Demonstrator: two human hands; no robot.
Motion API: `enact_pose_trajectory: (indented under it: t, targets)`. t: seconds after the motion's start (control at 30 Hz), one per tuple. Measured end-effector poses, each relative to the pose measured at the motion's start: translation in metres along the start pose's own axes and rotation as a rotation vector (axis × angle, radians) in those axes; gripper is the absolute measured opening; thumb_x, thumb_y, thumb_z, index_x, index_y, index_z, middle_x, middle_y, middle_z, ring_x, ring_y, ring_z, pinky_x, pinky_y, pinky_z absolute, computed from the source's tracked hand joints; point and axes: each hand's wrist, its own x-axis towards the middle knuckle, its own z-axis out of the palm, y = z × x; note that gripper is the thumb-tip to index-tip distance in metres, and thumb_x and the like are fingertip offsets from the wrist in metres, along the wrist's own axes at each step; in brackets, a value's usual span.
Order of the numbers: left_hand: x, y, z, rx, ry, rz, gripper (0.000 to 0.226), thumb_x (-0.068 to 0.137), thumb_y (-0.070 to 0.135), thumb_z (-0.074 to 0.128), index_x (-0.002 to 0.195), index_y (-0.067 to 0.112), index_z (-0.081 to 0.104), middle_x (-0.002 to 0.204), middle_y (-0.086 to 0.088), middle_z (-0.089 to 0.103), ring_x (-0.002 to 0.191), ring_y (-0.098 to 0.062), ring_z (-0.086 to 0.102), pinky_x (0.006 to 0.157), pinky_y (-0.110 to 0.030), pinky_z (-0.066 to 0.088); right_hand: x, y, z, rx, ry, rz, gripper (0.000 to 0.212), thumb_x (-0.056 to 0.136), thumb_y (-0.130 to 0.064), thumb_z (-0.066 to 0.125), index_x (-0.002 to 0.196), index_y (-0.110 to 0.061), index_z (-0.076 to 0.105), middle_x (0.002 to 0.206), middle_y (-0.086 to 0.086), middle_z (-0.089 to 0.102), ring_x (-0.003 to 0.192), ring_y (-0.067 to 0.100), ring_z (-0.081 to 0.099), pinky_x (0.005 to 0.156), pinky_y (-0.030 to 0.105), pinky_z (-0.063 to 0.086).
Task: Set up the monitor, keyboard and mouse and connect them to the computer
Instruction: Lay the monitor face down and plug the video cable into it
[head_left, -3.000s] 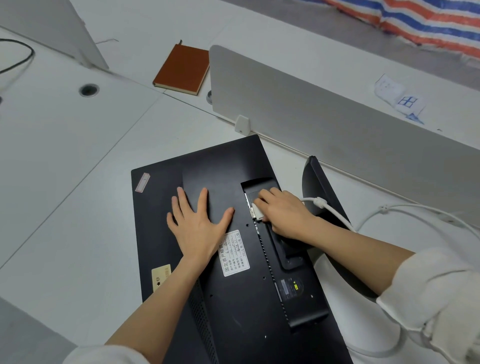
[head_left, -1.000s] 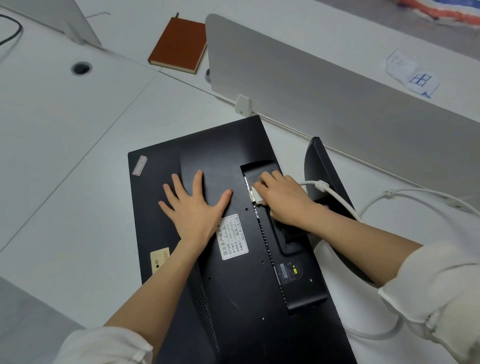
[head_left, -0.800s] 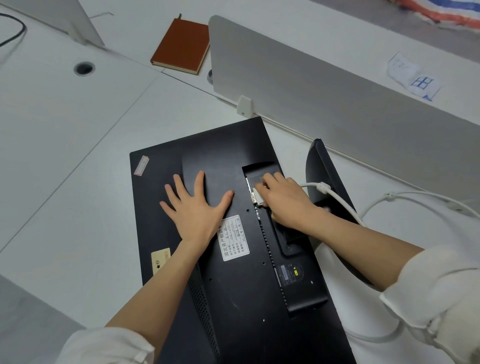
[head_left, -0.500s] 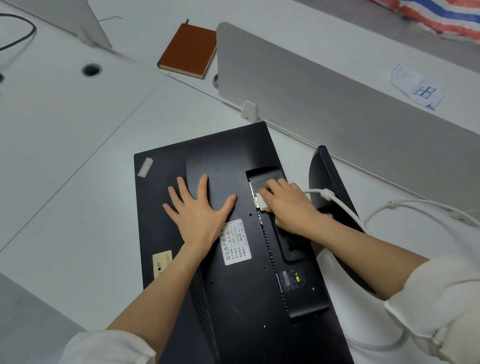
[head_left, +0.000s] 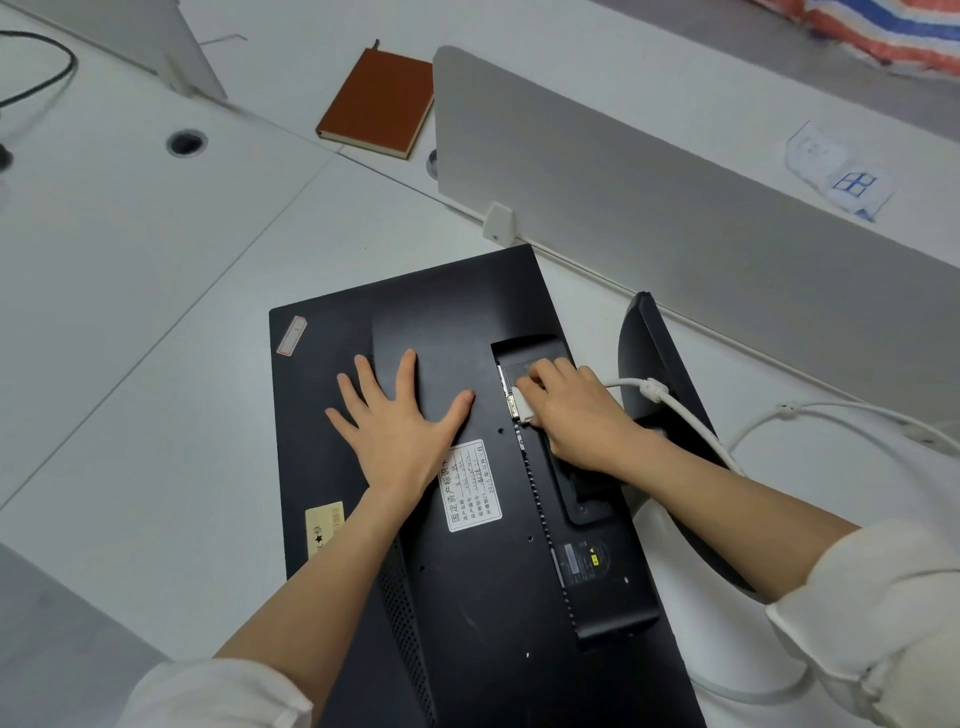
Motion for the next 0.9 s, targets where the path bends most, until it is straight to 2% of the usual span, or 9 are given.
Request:
enact_pose_trajectory:
  t: [0.07,0.13,0.23,0.37,0.5,0.6,0.67,0.8,0.9]
  targets:
    - [-0.001,-0.001,0.0,0.004,0.005,0.004,0.09,0.064,0.085,0.027,0.143,0.042,0.021,0.158,-0.01,0.001,0.145,-0.033,-0.005,0.114,-0.057,0.0,-0.001,0.0,-0.004,0.03,-0.027,0.031,0.053,0.091,-0.022,0.052,0.138,-0.008,0.033,0.131,0.008,0.038,0.117,0.026,0.038,0.092,0.038,0.029]
    - [0.0,0.0,-0.001,0.004,0.002,0.006,0.089,0.065,0.085,0.028,0.143,0.042,0.022,0.158,-0.01,0.002,0.145,-0.033,-0.005,0.114,-0.057,0.0,-0.001,0.0,-0.012,0.041,-0.041,0.069,0.05,0.091,-0.022,0.052,0.136,-0.008,0.036,0.129,0.007,0.039,0.117,0.024,0.037,0.092,0.038,0.027]
    - [0.0,0.0,-0.001,0.013,-0.001,0.006,0.091,0.064,0.086,0.026,0.143,0.042,0.021,0.158,-0.01,0.002,0.145,-0.033,-0.005,0.114,-0.057,0.001,0.0,-0.002,-0.023,-0.01,-0.054,0.079,0.034,0.087,-0.015,0.053,0.12,-0.009,0.045,0.121,0.007,0.043,0.112,0.025,0.04,0.085,0.036,0.03]
    - [0.0,0.001,-0.002,0.009,0.0,0.013,0.092,0.063,0.087,0.024,0.144,0.042,0.021,0.158,-0.011,0.002,0.144,-0.034,-0.005,0.113,-0.058,0.0,-0.001,0.001,-0.048,-0.016,-0.059,0.135,0.029,0.09,-0.013,0.046,0.117,-0.008,0.039,0.114,0.01,0.048,0.099,0.031,0.053,0.066,0.035,0.031]
    - [-0.001,0.002,-0.005,0.003,-0.011,0.015,0.085,0.072,0.084,0.036,0.144,0.041,0.021,0.158,-0.01,0.0,0.145,-0.033,-0.006,0.114,-0.057,-0.001,-0.001,0.008,-0.065,-0.007,-0.101,0.164,0.033,0.091,-0.02,0.042,0.119,-0.005,0.034,0.103,0.013,0.062,0.078,0.033,0.055,0.066,0.036,0.037]
    - [-0.001,0.002,-0.006,0.0,-0.014,0.017,0.082,0.074,0.08,0.04,0.144,0.041,0.021,0.158,-0.01,0.0,0.145,-0.033,-0.007,0.114,-0.057,-0.001,-0.003,0.007,-0.062,0.108,-0.175,0.189,0.05,0.09,-0.043,0.048,0.127,-0.011,0.037,0.121,0.01,0.053,0.099,0.035,0.057,0.079,0.038,0.042]
    - [0.0,0.002,-0.006,-0.002,-0.017,0.018,0.082,0.075,0.08,0.039,0.145,0.041,0.021,0.158,-0.01,0.0,0.145,-0.033,-0.008,0.114,-0.057,-0.002,-0.003,0.005,-0.057,0.116,-0.237,0.198,0.055,0.092,-0.051,0.044,0.131,-0.012,0.04,0.128,0.01,0.043,0.107,0.035,0.055,0.084,0.039,0.042]
    - [0.0,0.002,-0.007,-0.004,-0.017,0.019,0.082,0.075,0.079,0.039,0.145,0.04,0.02,0.158,-0.01,-0.001,0.145,-0.032,-0.008,0.114,-0.057,-0.002,0.001,0.006,-0.042,0.099,-0.242,0.174,0.048,0.096,-0.041,0.045,0.131,-0.009,0.041,0.128,0.011,0.036,0.104,0.035,0.054,0.078,0.038,0.041]
    - [0.0,0.002,-0.006,0.0,-0.018,0.019,0.083,0.075,0.08,0.039,0.145,0.041,0.02,0.158,-0.01,-0.001,0.144,-0.033,-0.008,0.114,-0.057,-0.002,-0.001,0.005,-0.027,0.208,-0.197,0.125,0.034,0.095,-0.024,0.051,0.123,-0.006,0.042,0.124,0.01,0.035,0.097,0.028,0.052,0.074,0.036,0.041]
